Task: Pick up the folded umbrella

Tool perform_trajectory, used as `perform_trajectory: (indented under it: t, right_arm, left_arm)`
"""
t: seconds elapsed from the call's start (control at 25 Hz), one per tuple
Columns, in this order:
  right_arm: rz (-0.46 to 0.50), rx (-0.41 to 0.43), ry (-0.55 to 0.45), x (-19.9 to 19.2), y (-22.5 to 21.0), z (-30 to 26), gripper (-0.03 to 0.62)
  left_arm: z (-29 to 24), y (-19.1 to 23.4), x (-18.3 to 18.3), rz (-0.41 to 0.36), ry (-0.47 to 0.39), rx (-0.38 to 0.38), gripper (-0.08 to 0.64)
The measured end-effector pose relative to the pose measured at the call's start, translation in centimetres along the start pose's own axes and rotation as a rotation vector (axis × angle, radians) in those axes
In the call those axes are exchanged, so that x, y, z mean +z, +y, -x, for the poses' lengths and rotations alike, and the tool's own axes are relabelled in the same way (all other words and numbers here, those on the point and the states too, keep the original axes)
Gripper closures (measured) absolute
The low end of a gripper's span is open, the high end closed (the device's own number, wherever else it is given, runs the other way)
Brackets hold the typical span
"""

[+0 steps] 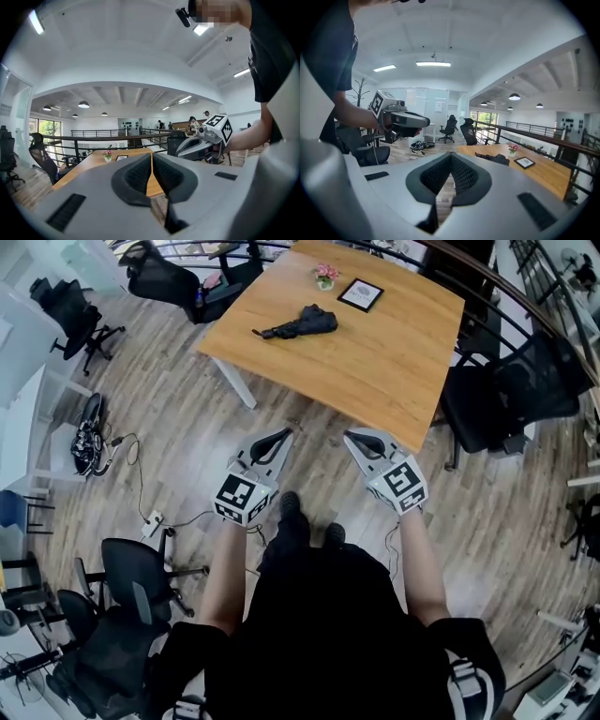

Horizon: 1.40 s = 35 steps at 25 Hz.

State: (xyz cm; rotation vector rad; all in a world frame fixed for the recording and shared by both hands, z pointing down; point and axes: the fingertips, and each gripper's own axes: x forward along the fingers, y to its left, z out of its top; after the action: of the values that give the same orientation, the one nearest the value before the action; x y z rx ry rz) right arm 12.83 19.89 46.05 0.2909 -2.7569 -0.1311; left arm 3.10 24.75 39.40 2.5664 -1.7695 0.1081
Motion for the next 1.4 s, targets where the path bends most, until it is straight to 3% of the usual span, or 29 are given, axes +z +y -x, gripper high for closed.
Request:
perform_trajectory:
  t: [0.4, 0.52, 0.6, 0.68, 0.8, 1.4]
  right_arm:
    - [-0.019, -0.001, -0.031, 1.8, 0.3, -4.6, 0.578]
    - [-0.020, -0.003, -0.051, 2.1, 0.2, -5.8, 0.508]
    - [-0.023, -0.004, -0.069, 2.8, 0.0, -6.4, 0.407]
    - [-0.029, -0.013, -0.089, 3.3, -0.1, -7.0, 0.317]
    - [-0.034, -0.030, -0.099, 3.7, -0.4, -7.7, 0.285]
    - [-0.067, -0.098, -0.078, 4.2, -3.2, -11.9, 0.265]
  left_arm:
    - [0.7, 3.8, -0.8, 0.027, -0.010, -0.054, 0.531]
    - [0.5, 5.2, -0.9, 0.058, -0.015, -0.076, 0.511]
    - [0.2, 6.0, -1.1, 0.066, -0.008, -0.093, 0.345]
    - [-0.1, 6.8, -1.4, 0.054, 0.005, -0.101, 0.319]
    - [-0.3, 7.8, -1.7, 0.047, 0.010, -0.102, 0.304]
    - [-2.8, 13.3, -2.9, 0.067, 0.011, -0.163, 0.288]
